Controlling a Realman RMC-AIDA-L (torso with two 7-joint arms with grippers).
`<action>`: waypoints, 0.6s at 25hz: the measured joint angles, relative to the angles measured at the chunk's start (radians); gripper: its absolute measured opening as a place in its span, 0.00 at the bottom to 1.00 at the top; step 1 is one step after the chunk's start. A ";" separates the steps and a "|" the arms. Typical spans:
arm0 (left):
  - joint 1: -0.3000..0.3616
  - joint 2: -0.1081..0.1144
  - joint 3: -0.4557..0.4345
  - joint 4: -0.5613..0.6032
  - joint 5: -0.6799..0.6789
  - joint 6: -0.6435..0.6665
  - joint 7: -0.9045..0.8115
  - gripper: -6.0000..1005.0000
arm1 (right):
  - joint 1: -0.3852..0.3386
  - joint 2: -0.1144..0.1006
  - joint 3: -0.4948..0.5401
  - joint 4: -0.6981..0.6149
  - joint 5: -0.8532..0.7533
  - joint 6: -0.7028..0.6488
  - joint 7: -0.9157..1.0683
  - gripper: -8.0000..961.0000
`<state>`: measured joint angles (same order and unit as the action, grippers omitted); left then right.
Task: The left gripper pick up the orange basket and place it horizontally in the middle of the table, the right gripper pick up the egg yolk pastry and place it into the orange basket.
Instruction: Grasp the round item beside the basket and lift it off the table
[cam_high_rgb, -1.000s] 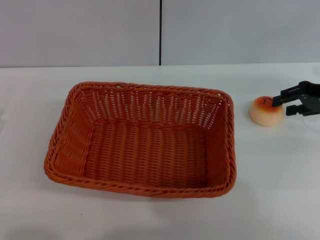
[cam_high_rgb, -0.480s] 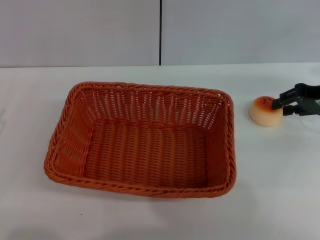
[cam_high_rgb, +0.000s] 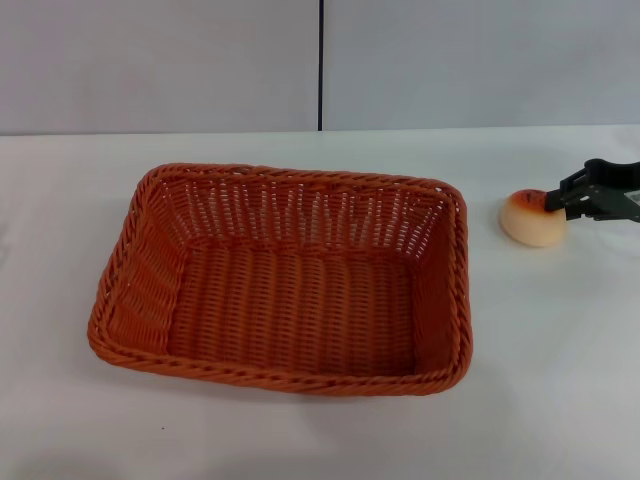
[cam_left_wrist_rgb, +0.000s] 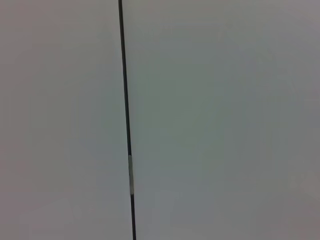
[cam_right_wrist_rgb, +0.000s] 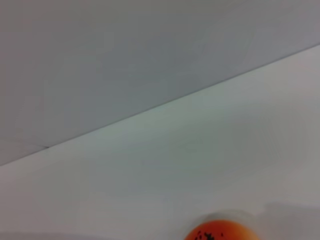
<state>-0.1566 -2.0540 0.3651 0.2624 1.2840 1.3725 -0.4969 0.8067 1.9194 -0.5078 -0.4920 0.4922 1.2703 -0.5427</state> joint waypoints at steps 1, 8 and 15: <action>0.000 0.000 0.000 0.000 0.000 0.000 0.000 0.65 | 0.000 0.000 0.000 -0.001 0.000 -0.001 -0.002 0.36; -0.004 0.000 0.000 -0.004 0.000 -0.013 0.004 0.65 | -0.003 0.001 0.000 -0.007 0.000 -0.006 -0.004 0.11; -0.009 0.000 -0.001 -0.009 0.002 -0.020 0.011 0.65 | -0.030 0.013 0.002 -0.116 0.074 0.140 -0.004 0.05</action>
<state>-0.1654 -2.0537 0.3642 0.2530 1.2855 1.3527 -0.4863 0.7770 1.9327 -0.5059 -0.6079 0.5666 1.4106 -0.5470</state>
